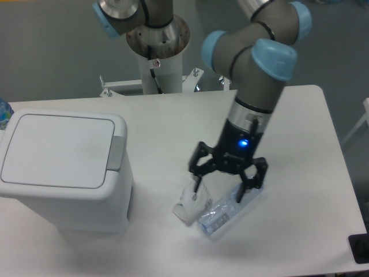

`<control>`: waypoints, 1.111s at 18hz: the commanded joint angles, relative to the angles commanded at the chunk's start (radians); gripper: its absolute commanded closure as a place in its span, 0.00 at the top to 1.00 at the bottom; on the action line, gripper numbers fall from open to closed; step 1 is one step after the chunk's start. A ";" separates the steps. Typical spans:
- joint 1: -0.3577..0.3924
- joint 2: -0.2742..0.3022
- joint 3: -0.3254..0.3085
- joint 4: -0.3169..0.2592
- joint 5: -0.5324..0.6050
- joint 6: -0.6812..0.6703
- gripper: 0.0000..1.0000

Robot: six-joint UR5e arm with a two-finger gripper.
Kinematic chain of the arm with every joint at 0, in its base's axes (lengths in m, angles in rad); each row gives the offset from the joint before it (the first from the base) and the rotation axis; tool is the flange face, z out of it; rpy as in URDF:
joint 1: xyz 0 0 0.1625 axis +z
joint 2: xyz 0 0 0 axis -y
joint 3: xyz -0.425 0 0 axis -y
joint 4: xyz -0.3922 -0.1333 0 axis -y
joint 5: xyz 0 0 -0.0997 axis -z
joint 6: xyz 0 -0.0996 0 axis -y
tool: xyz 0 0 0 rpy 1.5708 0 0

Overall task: Open the trash can
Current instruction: 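Move the open gripper from beside the bottle toward the trash can, then lower the gripper fingertip onto the lid edge of the white trash can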

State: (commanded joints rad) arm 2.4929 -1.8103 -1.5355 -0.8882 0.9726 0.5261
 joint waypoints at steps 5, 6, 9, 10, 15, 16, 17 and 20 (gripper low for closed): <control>-0.057 0.072 -0.047 -0.002 -0.002 -0.012 1.00; -0.066 0.080 -0.063 0.000 0.001 -0.030 1.00; -0.071 0.081 -0.086 0.000 0.008 -0.038 1.00; -0.071 0.083 -0.087 0.000 0.009 -0.040 1.00; -0.072 0.094 -0.097 -0.002 0.011 -0.069 1.00; -0.077 0.095 -0.097 -0.002 0.011 -0.083 1.00; -0.083 0.095 -0.097 -0.002 0.011 -0.090 1.00; -0.094 0.095 -0.098 -0.002 0.012 -0.103 1.00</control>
State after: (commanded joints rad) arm 2.3992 -1.7150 -1.6337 -0.8897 0.9848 0.4234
